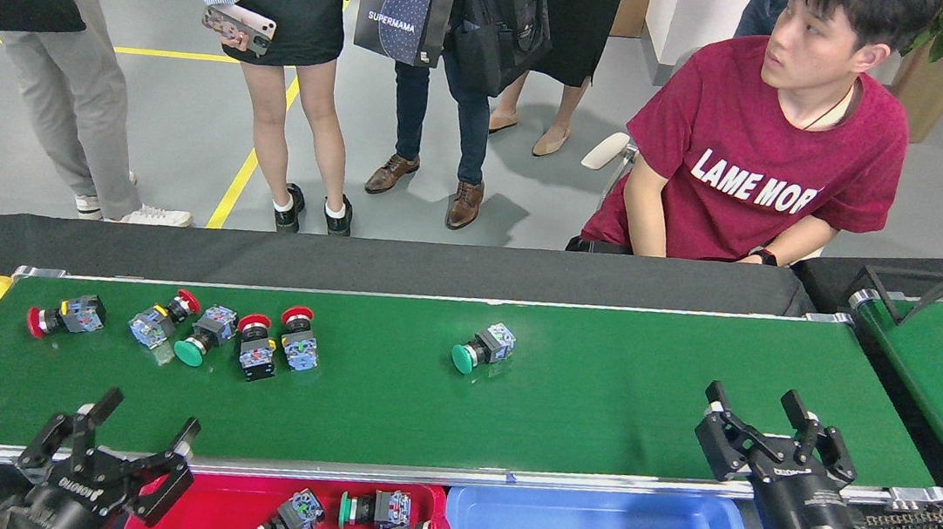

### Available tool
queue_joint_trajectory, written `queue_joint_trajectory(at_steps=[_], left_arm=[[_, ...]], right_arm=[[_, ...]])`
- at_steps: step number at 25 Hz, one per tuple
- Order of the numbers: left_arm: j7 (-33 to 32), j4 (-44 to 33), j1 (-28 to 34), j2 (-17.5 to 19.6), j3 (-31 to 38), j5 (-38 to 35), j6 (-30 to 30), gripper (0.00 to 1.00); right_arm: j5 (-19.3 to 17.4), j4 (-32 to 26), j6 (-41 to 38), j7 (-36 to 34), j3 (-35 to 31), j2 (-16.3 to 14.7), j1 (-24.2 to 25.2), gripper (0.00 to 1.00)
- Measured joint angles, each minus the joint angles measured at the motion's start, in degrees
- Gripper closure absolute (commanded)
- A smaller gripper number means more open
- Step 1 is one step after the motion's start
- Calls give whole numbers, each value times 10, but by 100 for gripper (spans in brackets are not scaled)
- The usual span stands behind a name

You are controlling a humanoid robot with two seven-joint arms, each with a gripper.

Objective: Pick switch part from conveyor to tray

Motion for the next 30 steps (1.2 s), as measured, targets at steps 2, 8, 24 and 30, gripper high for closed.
queue_joint_trajectory(at_steps=[2, 8, 24, 30], left_arm=[[-11, 42, -33, 0, -2, -5, 1, 0], [-22, 122, -79, 16, -5, -6, 4, 0], [-23, 263, -172, 24, -5, -7, 28, 0], [-23, 276, -180, 24, -5, -7, 28, 18]], right_arm=[[4, -4, 9, -11, 8, 3, 15, 3], [6, -58, 10, -35, 13, 4, 111, 3], [67, -65, 3, -65, 29, 6, 113, 3], [68, -65, 6, -65, 31, 6, 113, 3]])
